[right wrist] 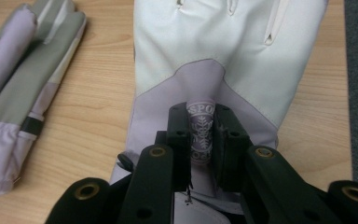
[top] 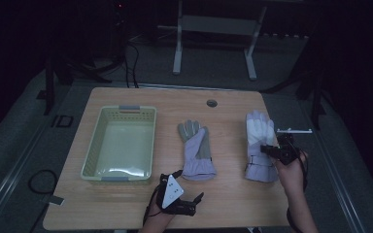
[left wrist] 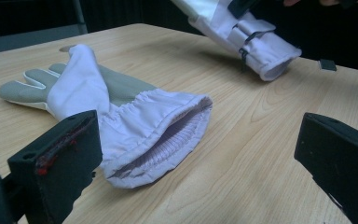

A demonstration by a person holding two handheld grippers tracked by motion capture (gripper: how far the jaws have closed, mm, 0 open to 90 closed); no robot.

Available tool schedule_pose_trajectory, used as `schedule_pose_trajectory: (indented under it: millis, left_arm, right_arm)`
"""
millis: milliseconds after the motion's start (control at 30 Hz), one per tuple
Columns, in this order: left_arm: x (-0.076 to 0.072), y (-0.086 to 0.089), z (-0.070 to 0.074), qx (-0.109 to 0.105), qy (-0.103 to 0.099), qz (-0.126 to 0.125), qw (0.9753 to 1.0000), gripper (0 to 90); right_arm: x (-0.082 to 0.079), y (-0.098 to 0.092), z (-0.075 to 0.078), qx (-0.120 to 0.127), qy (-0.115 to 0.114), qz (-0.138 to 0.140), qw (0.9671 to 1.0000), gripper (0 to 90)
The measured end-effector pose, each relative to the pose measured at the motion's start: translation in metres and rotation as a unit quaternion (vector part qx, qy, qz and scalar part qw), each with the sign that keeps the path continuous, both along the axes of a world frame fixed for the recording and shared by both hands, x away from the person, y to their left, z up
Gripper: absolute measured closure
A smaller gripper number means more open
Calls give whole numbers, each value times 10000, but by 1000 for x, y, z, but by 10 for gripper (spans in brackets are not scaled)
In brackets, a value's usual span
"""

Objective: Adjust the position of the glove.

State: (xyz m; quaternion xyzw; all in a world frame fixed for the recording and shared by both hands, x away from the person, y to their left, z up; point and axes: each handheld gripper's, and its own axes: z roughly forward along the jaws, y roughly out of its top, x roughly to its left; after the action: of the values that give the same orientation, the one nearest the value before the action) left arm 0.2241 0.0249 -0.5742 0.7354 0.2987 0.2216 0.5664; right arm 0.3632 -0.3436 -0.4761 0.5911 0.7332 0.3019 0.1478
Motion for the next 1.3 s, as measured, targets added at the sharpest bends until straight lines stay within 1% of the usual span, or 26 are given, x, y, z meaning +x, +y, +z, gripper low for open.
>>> schedule_pose_trajectory:
  millis: [100, 300, 433, 533, 800, 900, 933, 1033, 1067, 1100, 1133, 1167, 1200, 1233, 1267, 1300]
  left_arm:
    - [0, 0, 0, 7, 3, -4, 10000, 10]
    - [0, 0, 0, 8, 0, -2, 10000, 10]
    - [0, 0, 0, 12, 0, -2, 10000, 10]
    - [0, 0, 0, 12, 0, -4, 10000, 10]
    - [0, 0, 0, 12, 4, -11, 10000, 10]
    - [0, 0, 0, 14, 0, -15, 10000, 10]
    - [0, 0, 0, 15, -1, -16, 10000, 10]
    - [0, 0, 0, 11, -1, -16, 10000, 10]
    - [0, 0, 0, 10, -2, -20, 10000, 10]
    - [0, 0, 0, 13, -1, -20, 10000, 10]
    - [0, 0, 0, 9, -2, -23, 10000, 10]
    - [0, 0, 0, -3, 6, -36, 10000, 10]
    - [0, 0, 0, -3, 0, -38, 10000, 10]
    - [0, 0, 0, 16, -9, -43, 10000, 10]
    - [0, 0, 0, 16, -12, -44, 10000, 10]
    - [0, 0, 0, 16, -7, -44, 10000, 10]
  right_arm:
    - [6, 3, -7, -17, 68, 40, 10000, 788]
    - [16, 8, -27, -62, 182, -3, 9998, 784]
    - [20, 8, -41, -33, 264, -26, 9996, 771]
    - [21, 9, -46, -19, 298, -11, 9996, 757]
    - [23, 10, -46, -88, 274, 40, 9996, 708]
    - [22, 9, -47, -67, 195, 41, 9998, 683]
    - [22, 9, -46, -46, 200, 23, 9998, 674]
    - [21, 8, -43, -3, 128, 90, 9999, 647]
    - [20, 7, -38, 1, 54, 193, 9998, 624]
    - [21, 6, -36, -32, -44, 328, 9994, 617]
    - [21, 6, -34, -92, -124, 408, 9991, 611]
    - [22, 4, -32, -210, -157, 519, 9983, 605]
    - [22, 4, -31, -261, -153, 596, 9978, 605]
    - [22, 2, -30, -298, -226, 700, 9968, 603]
    - [22, 0, -27, -285, -274, 790, 9961, 593]
    - [23, -3, -25, -218, -257, 892, 9954, 561]
